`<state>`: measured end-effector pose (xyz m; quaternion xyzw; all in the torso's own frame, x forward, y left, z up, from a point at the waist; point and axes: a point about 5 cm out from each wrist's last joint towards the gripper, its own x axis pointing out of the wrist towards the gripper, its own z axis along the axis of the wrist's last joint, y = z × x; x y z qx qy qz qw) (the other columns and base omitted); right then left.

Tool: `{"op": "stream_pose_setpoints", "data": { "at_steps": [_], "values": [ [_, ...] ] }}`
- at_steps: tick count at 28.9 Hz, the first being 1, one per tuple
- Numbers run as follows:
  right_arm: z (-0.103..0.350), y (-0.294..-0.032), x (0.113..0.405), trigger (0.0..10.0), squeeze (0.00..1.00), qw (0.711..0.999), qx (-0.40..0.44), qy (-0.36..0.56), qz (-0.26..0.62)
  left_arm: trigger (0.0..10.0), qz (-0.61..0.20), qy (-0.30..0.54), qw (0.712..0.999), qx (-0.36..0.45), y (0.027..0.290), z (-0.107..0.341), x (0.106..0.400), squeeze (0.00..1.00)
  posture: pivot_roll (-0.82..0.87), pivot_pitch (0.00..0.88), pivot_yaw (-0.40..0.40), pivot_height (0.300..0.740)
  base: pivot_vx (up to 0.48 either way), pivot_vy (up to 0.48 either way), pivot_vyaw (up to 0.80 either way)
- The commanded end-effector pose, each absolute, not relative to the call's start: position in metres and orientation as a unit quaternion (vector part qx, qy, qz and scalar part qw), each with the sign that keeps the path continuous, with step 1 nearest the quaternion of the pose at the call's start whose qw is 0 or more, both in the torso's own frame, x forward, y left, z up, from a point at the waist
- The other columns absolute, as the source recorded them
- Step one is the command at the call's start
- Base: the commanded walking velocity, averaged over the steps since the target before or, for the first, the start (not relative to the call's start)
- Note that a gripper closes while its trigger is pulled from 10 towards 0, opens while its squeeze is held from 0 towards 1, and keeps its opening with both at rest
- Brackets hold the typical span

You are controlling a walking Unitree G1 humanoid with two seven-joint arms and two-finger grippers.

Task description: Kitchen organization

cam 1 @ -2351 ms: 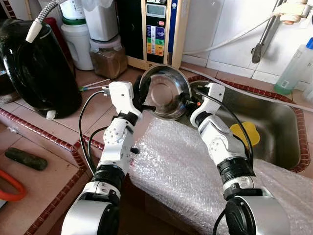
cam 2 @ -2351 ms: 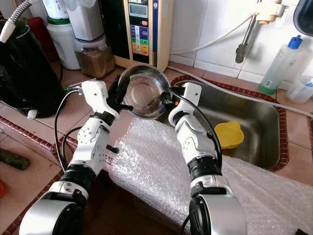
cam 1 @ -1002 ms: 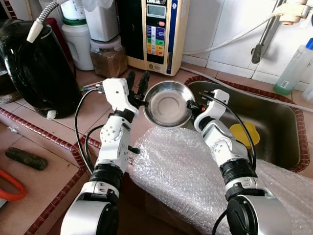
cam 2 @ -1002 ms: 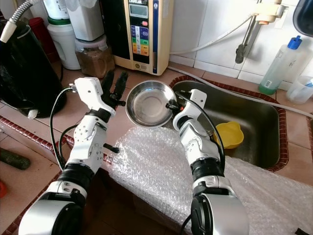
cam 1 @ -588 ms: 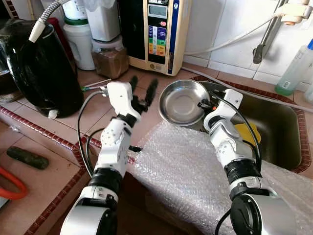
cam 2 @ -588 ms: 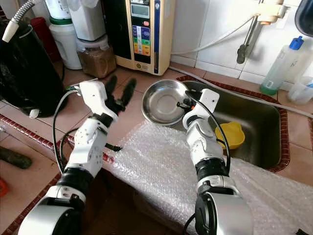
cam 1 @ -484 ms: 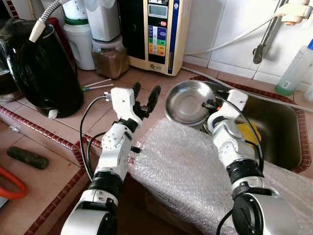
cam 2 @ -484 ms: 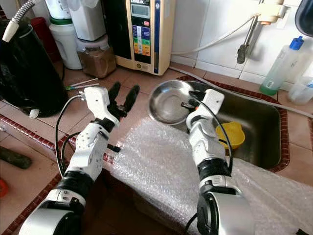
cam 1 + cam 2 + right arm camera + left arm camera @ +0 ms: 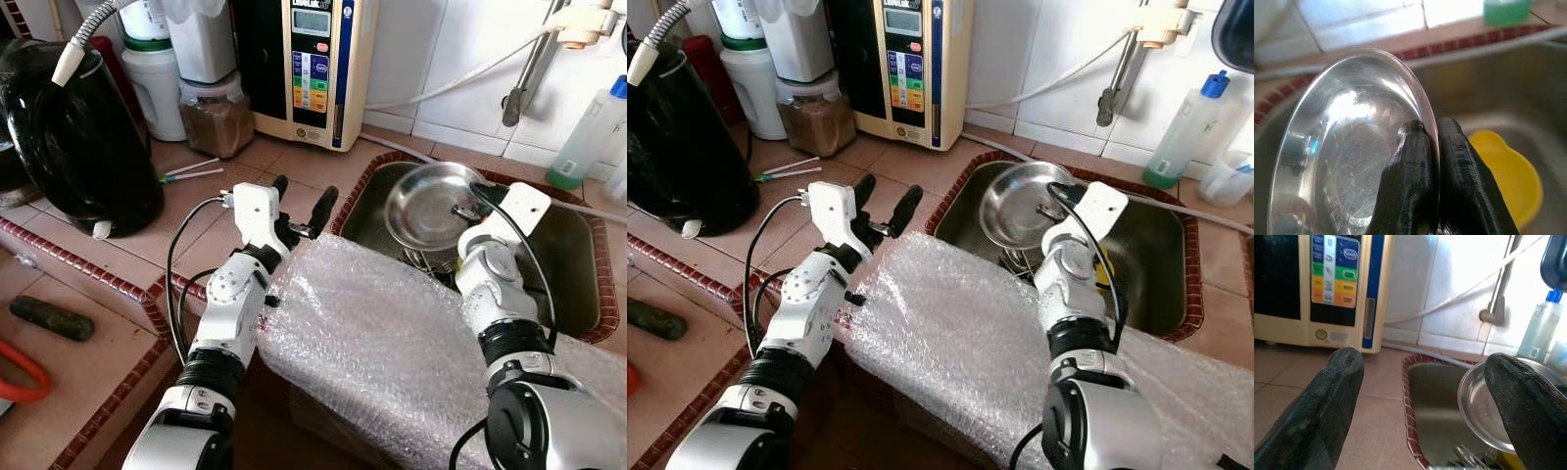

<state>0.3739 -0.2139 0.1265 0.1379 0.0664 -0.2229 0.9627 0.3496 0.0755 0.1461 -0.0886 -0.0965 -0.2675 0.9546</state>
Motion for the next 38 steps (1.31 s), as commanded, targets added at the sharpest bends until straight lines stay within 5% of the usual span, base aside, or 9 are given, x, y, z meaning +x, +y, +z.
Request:
{"op": "stream_pose_setpoints", "data": {
  "at_steps": [1,15,16,17,18,19,38],
  "values": [
    [0.120,-0.219,0.371,0.0,0.00,0.959,0.127,0.084,-0.241,10.0,-0.288,-0.091,0.951,-0.070,0.073,0.145,0.347,1.00,0.00,0.000,0.007,0.740,0.000,0.000,0.00],
    [0.100,-0.220,0.364,0.0,0.00,0.950,0.118,0.136,-0.255,10.0,-0.363,-0.055,0.930,-0.018,0.066,0.134,0.338,1.00,0.01,0.000,0.011,0.740,0.000,0.000,0.00],
    [0.099,-0.219,0.364,0.0,0.51,0.950,0.119,0.139,-0.252,10.0,-0.364,-0.055,0.930,-0.018,0.066,0.134,0.338,1.00,0.01,0.000,0.011,0.740,0.000,0.000,0.00],
    [0.097,-0.216,0.364,4.1,1.00,0.952,0.120,0.145,-0.242,10.0,-0.366,-0.054,0.929,-0.016,0.066,0.134,0.338,1.00,0.01,0.000,0.011,0.740,0.000,0.000,0.00],
    [0.096,-0.216,0.364,4.1,1.00,0.952,0.117,0.148,-0.241,10.0,-0.367,-0.054,0.929,-0.015,0.066,0.134,0.338,1.00,0.01,0.000,0.011,0.740,0.000,0.000,0.00],
    [0.095,-0.215,0.363,10.0,1.00,0.952,0.119,0.149,-0.240,10.0,-0.369,-0.054,0.928,-0.013,0.065,0.134,0.338,1.00,0.01,0.000,0.010,0.740,0.000,0.000,0.00],
    [0.092,-0.208,0.364,10.0,1.00,0.950,0.145,0.162,-0.225,10.0,-0.365,-0.064,0.929,-0.004,0.065,0.136,0.337,1.00,0.01,0.000,0.008,0.740,0.000,0.000,0.00]
  ]
}}
